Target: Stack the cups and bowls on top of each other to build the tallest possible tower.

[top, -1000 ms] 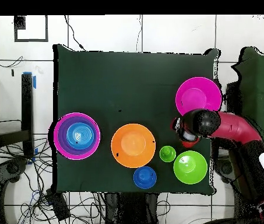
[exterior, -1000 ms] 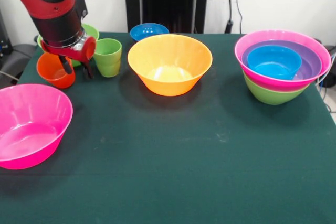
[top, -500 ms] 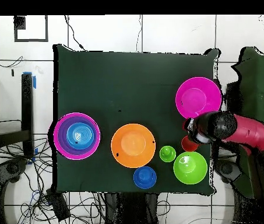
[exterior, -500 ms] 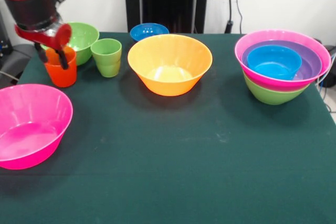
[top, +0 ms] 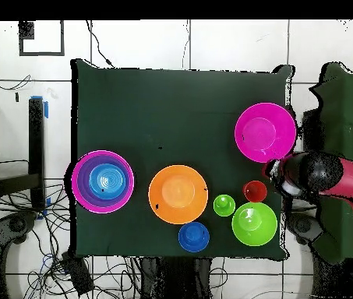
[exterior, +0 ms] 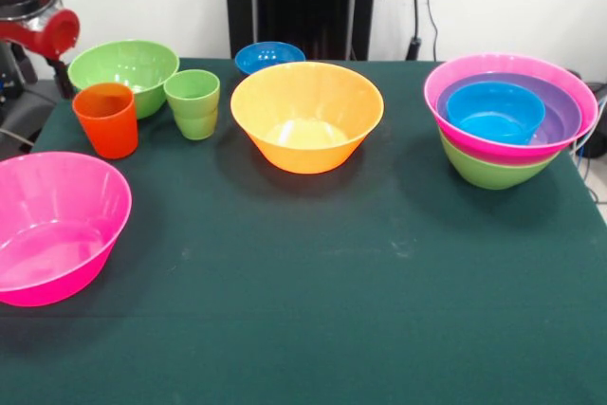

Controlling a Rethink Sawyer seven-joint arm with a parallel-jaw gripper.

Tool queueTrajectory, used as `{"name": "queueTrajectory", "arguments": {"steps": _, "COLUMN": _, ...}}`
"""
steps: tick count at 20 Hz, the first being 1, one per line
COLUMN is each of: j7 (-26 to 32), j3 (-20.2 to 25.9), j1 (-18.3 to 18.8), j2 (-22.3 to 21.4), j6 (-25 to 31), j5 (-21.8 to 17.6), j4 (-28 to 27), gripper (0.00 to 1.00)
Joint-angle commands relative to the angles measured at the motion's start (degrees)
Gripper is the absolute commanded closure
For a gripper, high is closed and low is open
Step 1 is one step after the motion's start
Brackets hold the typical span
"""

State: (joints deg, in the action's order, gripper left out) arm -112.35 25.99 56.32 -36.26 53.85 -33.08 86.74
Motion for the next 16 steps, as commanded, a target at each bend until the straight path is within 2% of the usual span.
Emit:
{"name": "queueTrajectory", "arguments": {"steps": 1, "j7": 17.6, "j3": 2.8, "j1": -0.8, "j2": 0.8, "j6": 3.9, "j5": -3.0, "j4": 1.6, "gripper": 0.00}}
{"name": "queueTrajectory", "arguments": {"steps": 2, "j7": 17.1, "j3": 2.7, "j1": -1.1, "j2": 1.9, "j6": 3.5, "j5": -3.3, "j4": 1.1, "gripper": 0.00}}
{"name": "queueTrajectory", "arguments": {"steps": 10, "j7": 10.6, "j3": 1.1, "j1": -0.9, "j2": 0.7, "j6": -0.6, "j5": -2.7, "j4": 5.9, "gripper": 0.00}}
{"name": "queueTrajectory", "arguments": {"steps": 16, "j7": 5.9, "j3": 0.4, "j1": -1.7, "j2": 1.9, "j6": -2.5, "j5": -1.7, "j4": 7.1, "gripper": 0.00}}
